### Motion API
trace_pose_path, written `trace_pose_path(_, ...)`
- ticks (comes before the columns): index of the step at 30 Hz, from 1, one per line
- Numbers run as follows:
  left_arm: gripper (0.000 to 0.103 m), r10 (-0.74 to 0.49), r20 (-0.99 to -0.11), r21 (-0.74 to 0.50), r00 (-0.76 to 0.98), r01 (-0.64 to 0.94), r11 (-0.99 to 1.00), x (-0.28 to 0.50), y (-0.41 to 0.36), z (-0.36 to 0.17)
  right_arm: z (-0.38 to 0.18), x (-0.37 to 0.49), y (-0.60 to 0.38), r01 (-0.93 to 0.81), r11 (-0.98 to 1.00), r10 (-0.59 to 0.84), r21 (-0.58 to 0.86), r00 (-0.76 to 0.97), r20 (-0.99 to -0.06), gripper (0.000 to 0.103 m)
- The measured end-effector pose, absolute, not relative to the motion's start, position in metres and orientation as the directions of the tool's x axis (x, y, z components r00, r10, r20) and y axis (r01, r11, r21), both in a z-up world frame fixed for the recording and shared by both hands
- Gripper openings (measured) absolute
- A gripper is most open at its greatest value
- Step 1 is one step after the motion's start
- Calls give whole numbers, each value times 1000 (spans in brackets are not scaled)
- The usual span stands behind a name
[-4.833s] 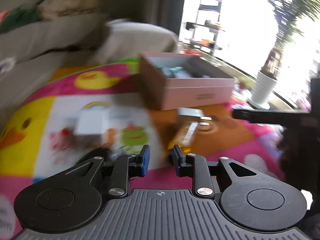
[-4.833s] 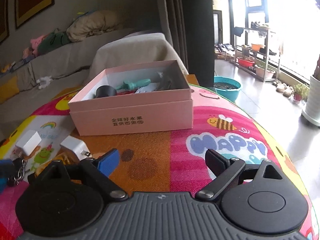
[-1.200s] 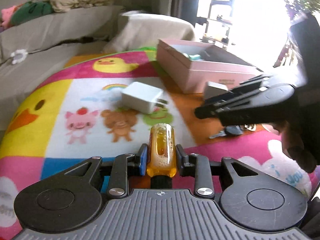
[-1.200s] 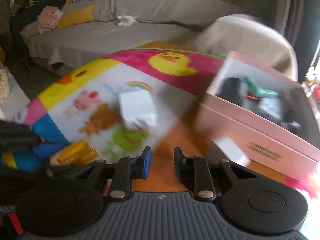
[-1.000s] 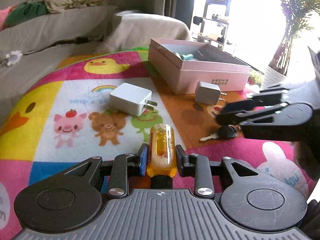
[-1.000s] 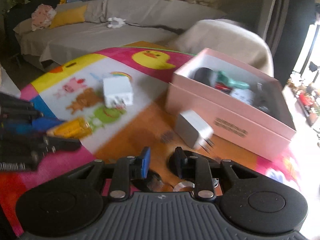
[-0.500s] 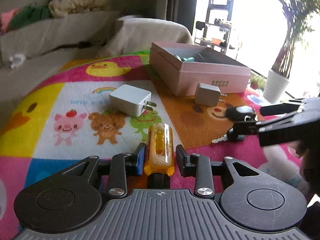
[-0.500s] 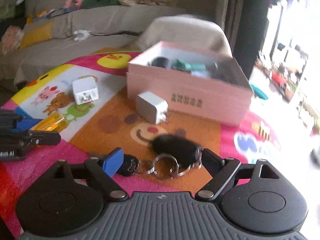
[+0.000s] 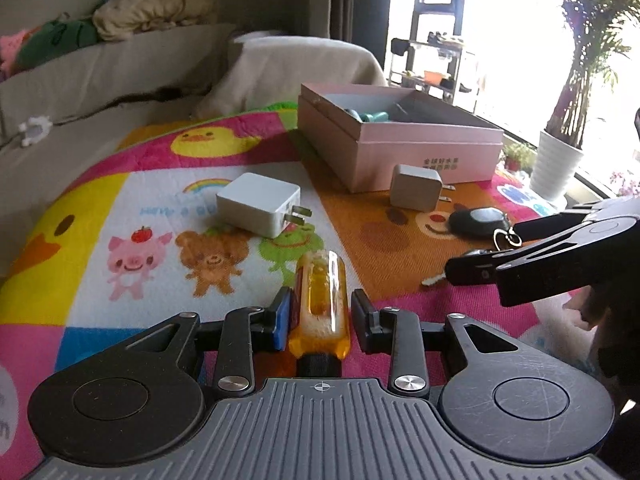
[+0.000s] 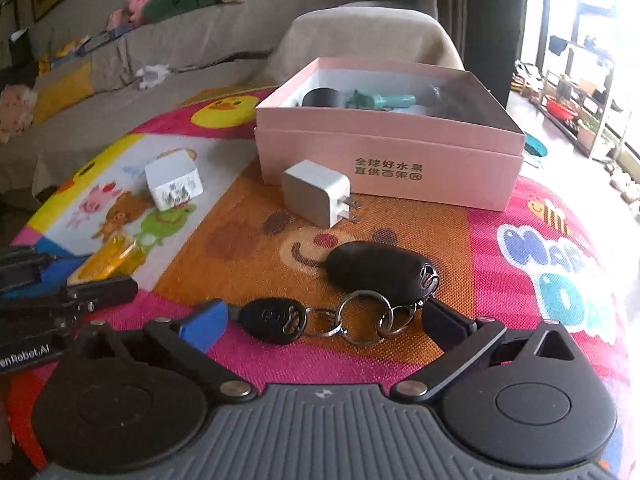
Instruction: Organize rigid objects
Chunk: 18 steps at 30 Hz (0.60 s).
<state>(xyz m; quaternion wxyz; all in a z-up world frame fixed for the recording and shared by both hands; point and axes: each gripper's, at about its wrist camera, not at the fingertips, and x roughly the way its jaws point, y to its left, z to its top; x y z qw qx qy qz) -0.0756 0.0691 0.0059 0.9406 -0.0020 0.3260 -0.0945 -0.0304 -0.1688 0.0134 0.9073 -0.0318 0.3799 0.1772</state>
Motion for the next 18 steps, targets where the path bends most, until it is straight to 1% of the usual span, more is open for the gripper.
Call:
trace_pose_path(1, 33, -181, -615, -76, 768, 171, 982, -72, 71, 6, 14, -27, -169, -341, 936, 299, 84, 648, -700, 103)
trace_pose_path(7, 33, -196, -604, -104, 772, 168, 980, -67, 73, 3, 14, -6, -164, -323, 940, 307, 111, 659, -686, 102)
trace_pose_path(8, 33, -202, -602, -113, 773, 167, 979, -67, 74, 3, 15, -5, -163, -322, 941, 305, 106, 667, -680, 93)
trace_pose_path(9, 33, -209, -600, -126, 773, 167, 978, -67, 76, 3, 15, -5, -163, -327, 940, 303, 96, 675, -672, 82)
trace_pose_path(11, 33, -219, -596, -145, 773, 165, 976, -67, 79, 3, 16, -10, -160, -375, 925, 319, 63, 674, -666, 72)
trace_pose_path(12, 33, -224, -594, -155, 773, 164, 974, -67, 80, 3, 17, -13, -160, -400, 915, 330, 51, 668, -668, 71)
trace_pose_path(16, 33, -244, -587, -189, 772, 162, 969, -67, 85, 2, 19, -38, -161, -516, 857, 381, 3, 628, -678, 70)
trace_pose_path(17, 33, -247, -585, -195, 772, 161, 967, -67, 85, 2, 19, -45, -163, -532, 847, 381, -17, 629, -678, 71)
trace_pose_path(18, 33, -250, -584, -201, 772, 160, 966, -67, 86, 2, 20, -50, -166, -542, 839, 373, -44, 634, -677, 75)
